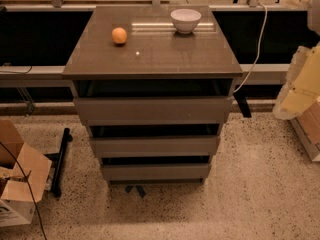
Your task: Open middle drawer
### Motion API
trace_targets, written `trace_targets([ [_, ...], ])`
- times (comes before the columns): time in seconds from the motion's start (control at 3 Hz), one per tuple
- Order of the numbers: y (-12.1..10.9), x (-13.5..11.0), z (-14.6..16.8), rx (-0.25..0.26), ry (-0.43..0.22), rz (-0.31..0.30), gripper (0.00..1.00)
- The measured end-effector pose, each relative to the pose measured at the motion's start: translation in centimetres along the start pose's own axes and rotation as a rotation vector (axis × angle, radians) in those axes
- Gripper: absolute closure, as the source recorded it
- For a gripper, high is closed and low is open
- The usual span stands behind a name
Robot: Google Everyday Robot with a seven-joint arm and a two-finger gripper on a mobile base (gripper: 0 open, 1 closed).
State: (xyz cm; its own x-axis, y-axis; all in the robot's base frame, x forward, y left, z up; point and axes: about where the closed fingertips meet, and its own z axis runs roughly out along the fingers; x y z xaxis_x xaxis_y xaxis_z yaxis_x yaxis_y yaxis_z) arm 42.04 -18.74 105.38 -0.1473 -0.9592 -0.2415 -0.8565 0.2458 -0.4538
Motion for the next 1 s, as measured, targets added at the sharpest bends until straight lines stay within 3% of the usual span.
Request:
trace_targets([
  [0.33,-0.2,-0.4,-0.4,0.017,-0.014,-0.009,0.00],
  [0.67,-1.5,0.3,1.9,0.032,-0.027,0.063,0.00],
  [1.0,-1.3,-0.3,1.3,0.049,-0.037,0.067,0.00],
])
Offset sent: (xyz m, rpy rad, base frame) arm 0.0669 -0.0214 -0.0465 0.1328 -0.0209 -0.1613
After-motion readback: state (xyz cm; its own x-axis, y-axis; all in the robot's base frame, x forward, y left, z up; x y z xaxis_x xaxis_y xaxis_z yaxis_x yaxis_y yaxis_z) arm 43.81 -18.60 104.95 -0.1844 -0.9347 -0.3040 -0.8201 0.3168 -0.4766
